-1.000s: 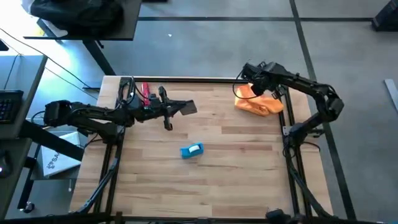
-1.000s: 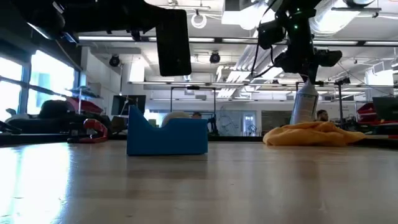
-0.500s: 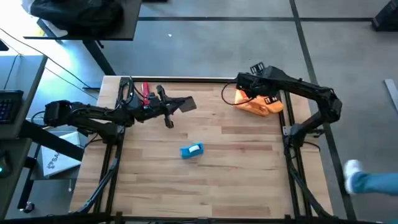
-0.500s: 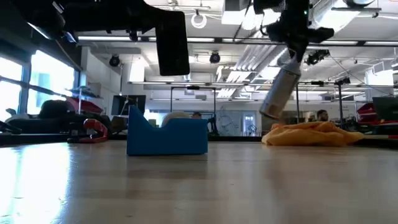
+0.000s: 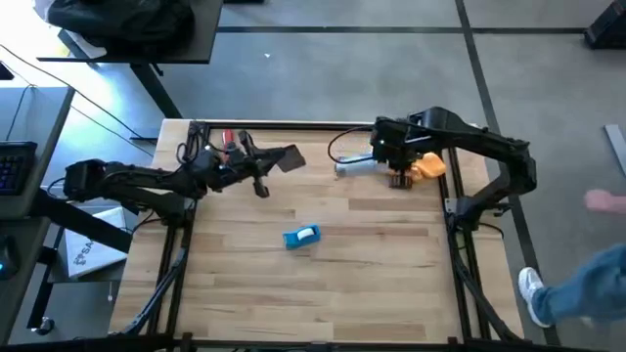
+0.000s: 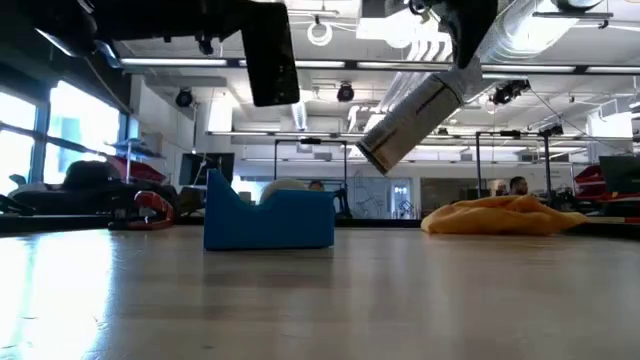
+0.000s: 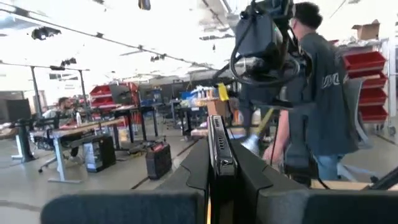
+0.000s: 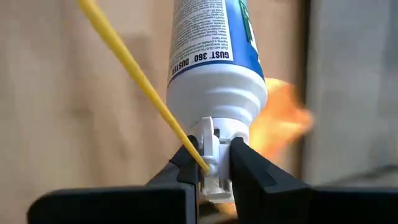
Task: Apply microfiber cloth
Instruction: Spray the back of the black cellphone using the white spray bottle
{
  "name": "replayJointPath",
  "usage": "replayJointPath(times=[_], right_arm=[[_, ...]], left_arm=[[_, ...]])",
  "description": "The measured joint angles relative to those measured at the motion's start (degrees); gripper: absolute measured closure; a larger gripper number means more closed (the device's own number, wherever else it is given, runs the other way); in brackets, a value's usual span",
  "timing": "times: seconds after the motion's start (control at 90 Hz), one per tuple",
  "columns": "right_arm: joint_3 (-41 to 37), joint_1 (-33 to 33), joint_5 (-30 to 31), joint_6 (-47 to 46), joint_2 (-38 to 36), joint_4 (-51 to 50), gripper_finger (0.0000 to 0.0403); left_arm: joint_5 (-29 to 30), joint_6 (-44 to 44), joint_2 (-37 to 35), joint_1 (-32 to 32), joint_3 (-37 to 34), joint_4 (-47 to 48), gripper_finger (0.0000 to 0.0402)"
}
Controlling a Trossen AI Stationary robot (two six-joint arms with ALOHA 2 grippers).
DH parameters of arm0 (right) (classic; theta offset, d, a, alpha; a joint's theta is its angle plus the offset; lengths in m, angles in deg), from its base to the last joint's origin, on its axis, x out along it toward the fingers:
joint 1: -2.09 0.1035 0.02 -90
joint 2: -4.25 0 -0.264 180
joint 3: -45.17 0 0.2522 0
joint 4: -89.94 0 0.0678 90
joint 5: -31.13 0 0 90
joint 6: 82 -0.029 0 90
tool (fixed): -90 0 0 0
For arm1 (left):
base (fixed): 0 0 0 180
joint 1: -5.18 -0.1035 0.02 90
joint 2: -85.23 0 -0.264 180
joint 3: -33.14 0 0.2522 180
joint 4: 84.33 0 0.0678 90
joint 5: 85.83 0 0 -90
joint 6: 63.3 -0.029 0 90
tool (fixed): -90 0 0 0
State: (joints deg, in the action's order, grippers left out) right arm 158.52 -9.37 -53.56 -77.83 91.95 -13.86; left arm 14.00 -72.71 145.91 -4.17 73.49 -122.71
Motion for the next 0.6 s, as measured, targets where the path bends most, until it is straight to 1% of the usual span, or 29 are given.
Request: replayJointPath(times=[0.089,0.189,0.267,0.333,0.433,0.533,0.6], right_arm=[[0.5,1.1,-9.4,-6.1,0.0,0.0,0.0375],[0.5,2.2,-19.5,-10.7,0.0,0.0,0.0375],[0.5,2.8,-25.0,-14.3,0.0,0.0,0.0375],[0.5,3.0,-26.8,-17.6,0.0,0.0,0.0375],[0.5,2.9,-26.8,-23.3,0.0,0.0,0.0375],[0.3,2.9,-26.7,-27.7,0.0,0.1,0.0375],[-1.1,2.9,-26.8,-30.3,-0.1,0.1,0.0375]], left_arm=[[0.0,-0.6,-1.0,0.0,0.0,-0.1,0.0389],[-0.1,-0.8,-1.8,0.0,0.0,-0.3,0.0389],[-0.1,-0.8,-1.9,0.0,0.0,-0.5,0.0389],[-0.2,-0.7,-1.9,0.0,0.0,-0.4,0.0389],[-0.4,-0.6,-1.9,0.0,0.0,-0.3,0.0389],[-1.9,-0.3,-1.9,0.0,0.0,-0.4,0.0389],[-3.1,-0.1,-1.9,0.0,0.0,-0.4,0.0389]])
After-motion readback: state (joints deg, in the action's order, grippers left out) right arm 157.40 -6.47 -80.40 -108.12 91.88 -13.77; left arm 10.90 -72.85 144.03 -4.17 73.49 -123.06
